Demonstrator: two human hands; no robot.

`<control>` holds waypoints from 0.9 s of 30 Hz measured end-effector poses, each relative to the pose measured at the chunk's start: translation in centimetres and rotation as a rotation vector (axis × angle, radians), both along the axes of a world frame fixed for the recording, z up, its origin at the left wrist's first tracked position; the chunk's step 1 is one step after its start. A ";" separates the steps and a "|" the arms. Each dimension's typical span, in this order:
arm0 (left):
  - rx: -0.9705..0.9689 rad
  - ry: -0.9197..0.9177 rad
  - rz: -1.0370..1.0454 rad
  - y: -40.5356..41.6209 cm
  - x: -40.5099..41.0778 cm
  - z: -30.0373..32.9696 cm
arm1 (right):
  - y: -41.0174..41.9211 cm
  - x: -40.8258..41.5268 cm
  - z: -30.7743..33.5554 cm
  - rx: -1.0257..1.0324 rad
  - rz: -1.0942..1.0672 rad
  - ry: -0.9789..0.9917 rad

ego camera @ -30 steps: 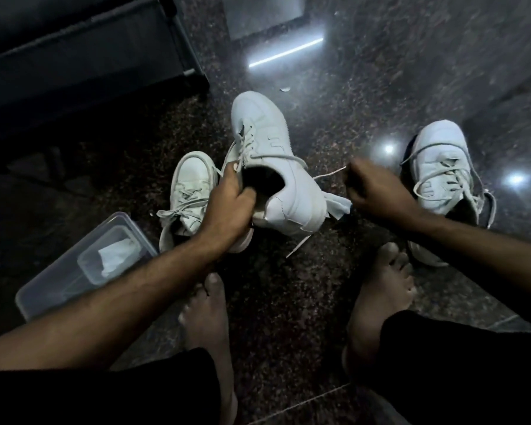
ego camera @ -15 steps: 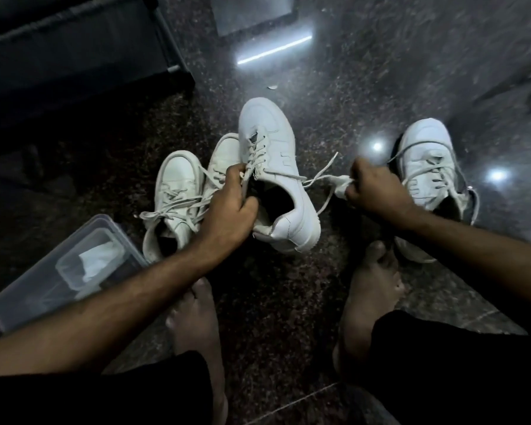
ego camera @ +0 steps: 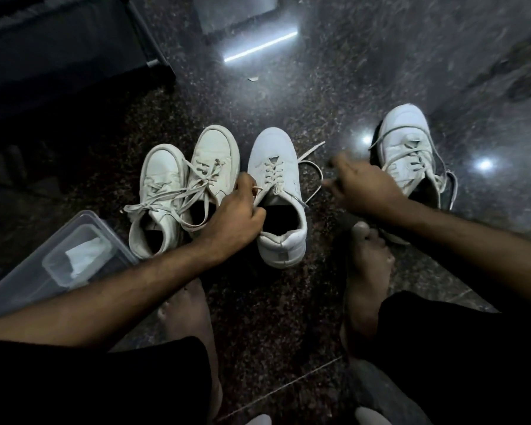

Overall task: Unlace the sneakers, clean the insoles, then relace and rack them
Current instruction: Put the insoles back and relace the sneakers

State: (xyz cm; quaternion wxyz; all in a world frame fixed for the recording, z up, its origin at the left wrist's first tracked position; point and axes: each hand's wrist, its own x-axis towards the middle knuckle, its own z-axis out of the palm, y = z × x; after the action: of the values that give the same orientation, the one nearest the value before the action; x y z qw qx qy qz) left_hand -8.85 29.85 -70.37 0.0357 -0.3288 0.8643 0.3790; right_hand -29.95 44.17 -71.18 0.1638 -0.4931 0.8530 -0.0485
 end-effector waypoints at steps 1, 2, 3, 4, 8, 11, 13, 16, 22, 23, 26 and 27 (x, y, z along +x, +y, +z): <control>-0.003 -0.016 -0.009 0.1 -0.1 -0.1 | -0.4 0.8 0.2 -0.035 0.017 -0.116; -0.006 -0.026 -0.013 0.2 -0.2 -0.1 | -0.8 1.6 0.2 -0.048 0.027 -0.243; -0.009 -0.030 -0.018 0.2 -0.3 -0.1 | -1.3 2.2 0.1 -0.037 0.035 -0.348; -0.009 -0.034 -0.021 0.2 -0.5 -0.1 | -1.6 2.8 0.0 -0.021 0.046 -0.402; -0.002 -0.038 -0.040 0.2 -0.9 -0.2 | -1.8 3.0 -0.6 0.024 0.085 -0.390; -0.017 -0.048 -0.060 0.0 -1.0 -0.6 | -1.3 2.4 -0.3 0.005 0.169 -0.314; -0.011 -0.037 -0.040 -0.1 -1.4 -0.5 | -0.9 2.5 0.1 -0.054 0.250 -0.214; -0.006 -0.061 -0.026 -0.1 -1.9 -0.1 | -0.5 2.4 0.6 -0.096 0.285 -0.111; -0.085 0.166 0.142 -1.9 -3.6 2.7 | -1.5 1.1 2.0 -0.037 0.190 -0.092; -0.048 0.254 0.228 -2.6 -4.0 3.1 | -1.7 1.0 2.5 -0.041 0.171 -0.071; 0.013 0.484 0.385 -4.1 -5.0 3.7 | -2.2 1.0 3.3 -0.050 0.132 0.086; -0.045 0.529 0.384 -4.1 -5.1 4.0 | -2.3 1.1 3.4 -0.051 0.118 0.145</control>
State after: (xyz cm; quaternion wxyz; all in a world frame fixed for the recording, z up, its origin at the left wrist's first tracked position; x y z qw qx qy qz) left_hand -13.96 25.74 -66.34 -0.2695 -0.3766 0.7739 0.4319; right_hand -28.81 41.87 -67.82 0.0918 -0.5486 0.8306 -0.0246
